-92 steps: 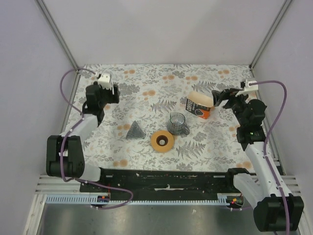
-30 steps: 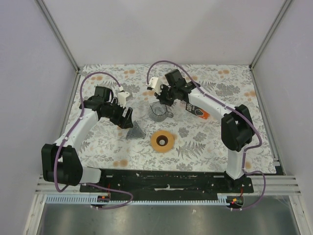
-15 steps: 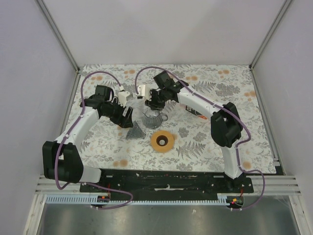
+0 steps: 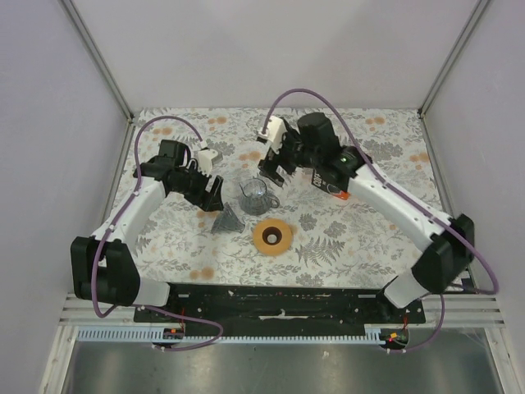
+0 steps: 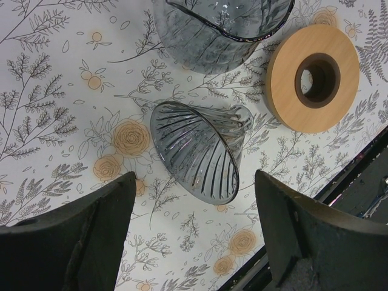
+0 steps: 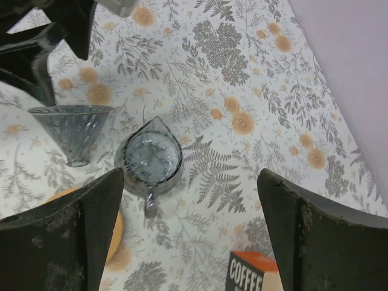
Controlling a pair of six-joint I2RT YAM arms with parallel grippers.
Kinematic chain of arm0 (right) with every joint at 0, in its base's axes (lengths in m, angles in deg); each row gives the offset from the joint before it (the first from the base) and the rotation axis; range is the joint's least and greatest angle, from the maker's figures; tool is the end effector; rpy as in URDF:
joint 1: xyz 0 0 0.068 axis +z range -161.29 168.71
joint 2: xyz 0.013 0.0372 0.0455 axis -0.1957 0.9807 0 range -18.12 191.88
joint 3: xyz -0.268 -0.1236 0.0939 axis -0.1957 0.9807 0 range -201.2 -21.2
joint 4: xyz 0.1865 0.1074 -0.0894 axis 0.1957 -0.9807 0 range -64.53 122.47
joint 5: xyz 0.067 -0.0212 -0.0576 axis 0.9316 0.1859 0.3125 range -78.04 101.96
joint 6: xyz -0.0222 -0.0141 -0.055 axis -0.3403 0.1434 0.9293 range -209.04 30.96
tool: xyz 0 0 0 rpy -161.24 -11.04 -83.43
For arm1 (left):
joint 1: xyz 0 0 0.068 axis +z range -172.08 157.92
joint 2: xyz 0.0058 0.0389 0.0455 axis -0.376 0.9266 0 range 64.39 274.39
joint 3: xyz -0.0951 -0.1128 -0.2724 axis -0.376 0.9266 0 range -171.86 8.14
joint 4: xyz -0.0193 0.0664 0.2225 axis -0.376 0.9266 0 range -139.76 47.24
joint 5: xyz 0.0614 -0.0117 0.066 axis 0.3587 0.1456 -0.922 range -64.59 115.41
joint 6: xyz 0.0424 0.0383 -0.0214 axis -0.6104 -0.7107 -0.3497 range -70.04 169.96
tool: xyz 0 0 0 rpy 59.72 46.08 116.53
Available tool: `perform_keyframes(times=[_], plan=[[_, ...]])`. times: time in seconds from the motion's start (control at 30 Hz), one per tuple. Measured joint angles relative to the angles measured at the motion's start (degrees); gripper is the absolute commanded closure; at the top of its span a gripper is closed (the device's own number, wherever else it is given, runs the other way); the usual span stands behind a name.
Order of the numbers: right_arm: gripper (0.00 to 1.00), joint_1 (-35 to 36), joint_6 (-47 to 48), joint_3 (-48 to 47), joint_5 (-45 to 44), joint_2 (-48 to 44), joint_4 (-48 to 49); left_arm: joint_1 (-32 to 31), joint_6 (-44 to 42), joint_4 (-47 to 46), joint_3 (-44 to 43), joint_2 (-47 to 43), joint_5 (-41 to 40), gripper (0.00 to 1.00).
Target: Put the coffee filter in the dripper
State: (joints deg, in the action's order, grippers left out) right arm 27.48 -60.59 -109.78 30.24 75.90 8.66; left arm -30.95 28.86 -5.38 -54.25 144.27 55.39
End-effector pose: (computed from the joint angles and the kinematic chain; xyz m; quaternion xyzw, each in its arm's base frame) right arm 0.2737 0.2382 0.3969 -0.5384 0.6649 0.1814 0.4849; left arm 0.2365 -0.0600 0.3037 0.3029 0.8889 -0.2245 0.2602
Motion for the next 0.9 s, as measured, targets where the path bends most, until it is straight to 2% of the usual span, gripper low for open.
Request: perform_keyframes(times=[0.1, 0.17, 0.37, 0.53, 0.77, 0.9], plan=[[0.02, 0.02, -6.4, 9.66, -1.29, -9.57, 4.55, 0.0, 0.02, 0.04, -0.35, 0.02, -0.13, 0.16], [0.02, 0.2, -10.51, 14.93, -2.27, -12.74, 6.16, 0.0, 0.02, 0.04, -0.68, 0.13, -0.13, 0.16], [0.04, 4.02, -21.55, 27.78, -9.94, -10.86, 6.56, 0.0, 0.07, 0.02, -1.38, 0.24, -0.37, 0.16], [0.1, 9.66, -27.54, 29.62, -14.43, -5.25, 5.4, 0.0, 0.15, 0.02, -1.4, 0.24, -0.5, 0.16], [0.12, 9.99, -31.85, 29.62, -18.43, 0.11, 5.07, 0.0, 0.17, 0.02, -1.4, 0.04, -0.92, 0.16], [0.25, 9.88, -31.93, 29.62, -21.31, 1.97, 4.87, 0.0, 0.17, 0.02, -1.4, -0.17, -0.96, 0.16]])
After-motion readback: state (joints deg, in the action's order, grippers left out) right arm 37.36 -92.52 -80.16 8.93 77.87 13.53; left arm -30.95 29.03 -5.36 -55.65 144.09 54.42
